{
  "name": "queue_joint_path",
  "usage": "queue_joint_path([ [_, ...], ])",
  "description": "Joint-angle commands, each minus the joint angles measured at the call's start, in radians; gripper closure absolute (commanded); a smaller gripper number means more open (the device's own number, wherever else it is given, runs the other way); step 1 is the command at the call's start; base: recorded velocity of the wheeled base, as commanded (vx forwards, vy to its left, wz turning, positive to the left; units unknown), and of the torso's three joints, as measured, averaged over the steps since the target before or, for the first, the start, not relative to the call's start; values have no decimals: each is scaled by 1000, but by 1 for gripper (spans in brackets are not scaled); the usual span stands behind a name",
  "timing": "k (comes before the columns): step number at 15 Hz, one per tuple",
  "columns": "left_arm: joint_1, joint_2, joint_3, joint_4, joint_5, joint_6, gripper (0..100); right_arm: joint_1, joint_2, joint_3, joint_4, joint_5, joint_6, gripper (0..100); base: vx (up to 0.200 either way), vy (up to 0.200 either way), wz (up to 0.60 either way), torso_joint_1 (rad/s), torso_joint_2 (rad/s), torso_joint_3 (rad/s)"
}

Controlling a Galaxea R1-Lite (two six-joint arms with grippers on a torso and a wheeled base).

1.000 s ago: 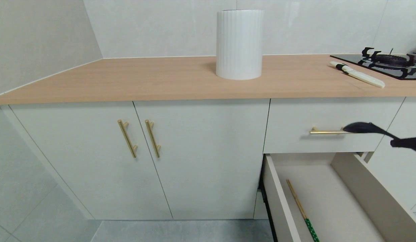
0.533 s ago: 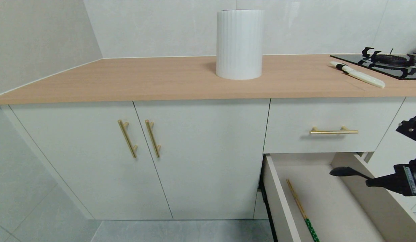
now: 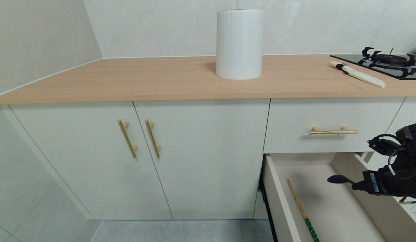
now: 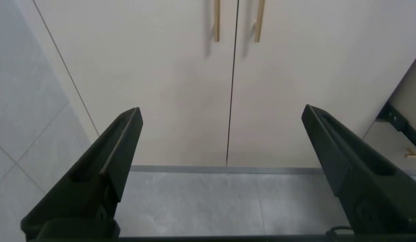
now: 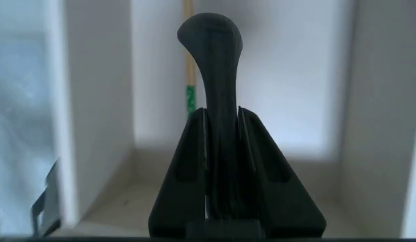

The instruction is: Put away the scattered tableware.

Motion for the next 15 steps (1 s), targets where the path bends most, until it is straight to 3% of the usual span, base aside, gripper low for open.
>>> queue_joint_path([
  [1, 0, 0, 0, -1, 0, 0, 0, -1, 108, 33, -54, 1, 1, 100, 0, 0, 0, 0, 0, 0],
  [7, 0, 0, 0, -1, 0, 0, 0, -1, 257, 36, -215, -2, 12, 100, 0, 0, 0, 0, 0, 0],
  [11, 0, 0, 0, -1, 0, 0, 0, 9, 364, 82, -427, -10, 13, 100, 0, 0, 0, 0, 0, 0],
  [13, 0, 0, 0, 1, 0, 0, 0, 17, 415, 105, -548, -73, 12, 100, 0, 0, 0, 0, 0, 0],
  [15, 0, 0, 0, -1, 0, 0, 0, 35, 445, 110, -565, -98, 12, 100, 0, 0, 0, 0, 0, 0],
])
